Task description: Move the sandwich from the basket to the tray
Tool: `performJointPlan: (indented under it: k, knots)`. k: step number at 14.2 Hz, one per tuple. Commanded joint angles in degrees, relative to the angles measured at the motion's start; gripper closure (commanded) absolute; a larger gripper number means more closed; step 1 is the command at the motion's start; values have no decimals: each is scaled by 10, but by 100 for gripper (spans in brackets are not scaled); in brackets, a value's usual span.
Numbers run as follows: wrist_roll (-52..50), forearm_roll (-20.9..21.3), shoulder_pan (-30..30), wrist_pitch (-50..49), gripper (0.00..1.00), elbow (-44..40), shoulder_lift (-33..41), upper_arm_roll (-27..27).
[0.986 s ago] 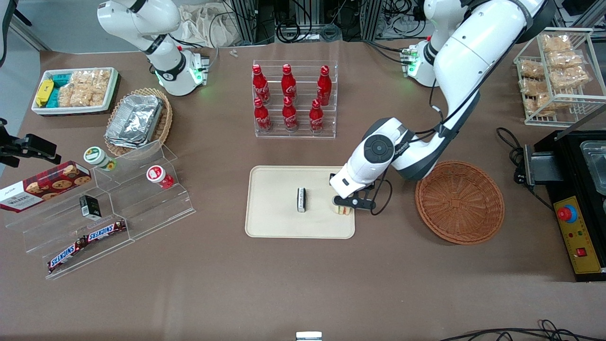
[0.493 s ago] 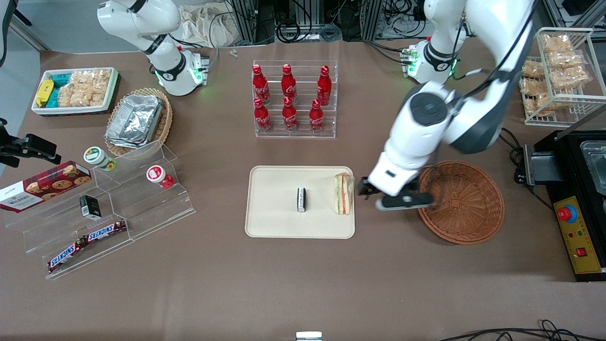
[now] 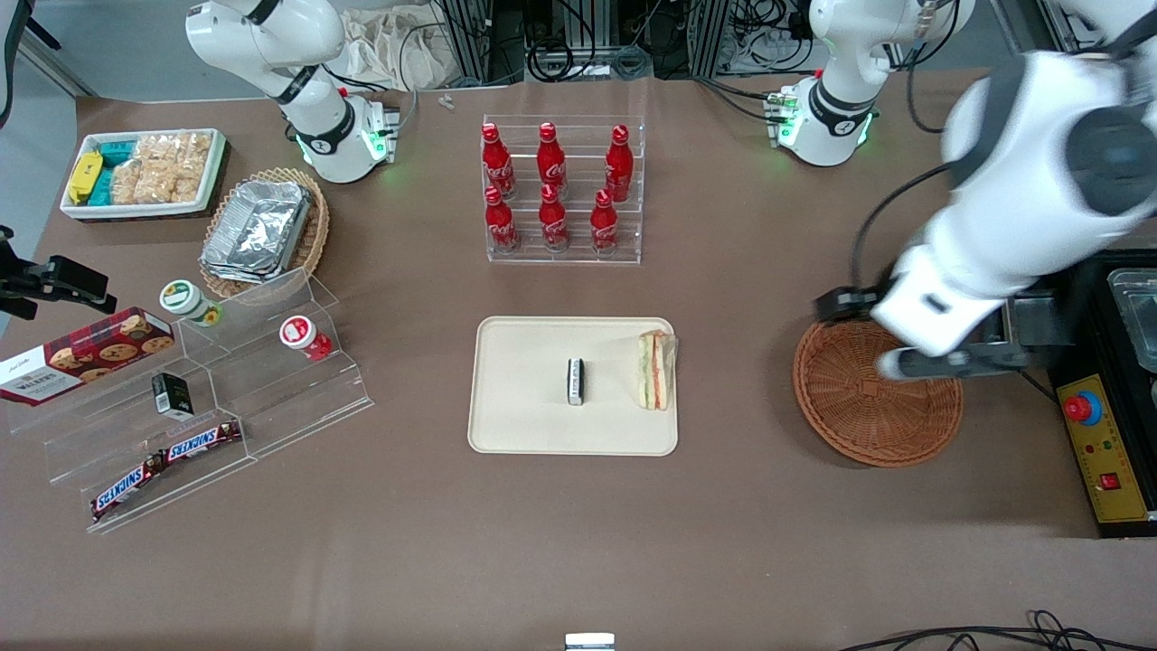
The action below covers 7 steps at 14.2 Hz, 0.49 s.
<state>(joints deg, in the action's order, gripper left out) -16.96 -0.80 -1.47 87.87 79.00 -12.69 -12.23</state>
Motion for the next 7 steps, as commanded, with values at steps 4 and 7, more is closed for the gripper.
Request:
performJointPlan:
  k: [4,7]
  knots:
    - [13,-13,-9,-45,0,61,114,58]
    - [9,-13,-9,-45,0,47,112,58]
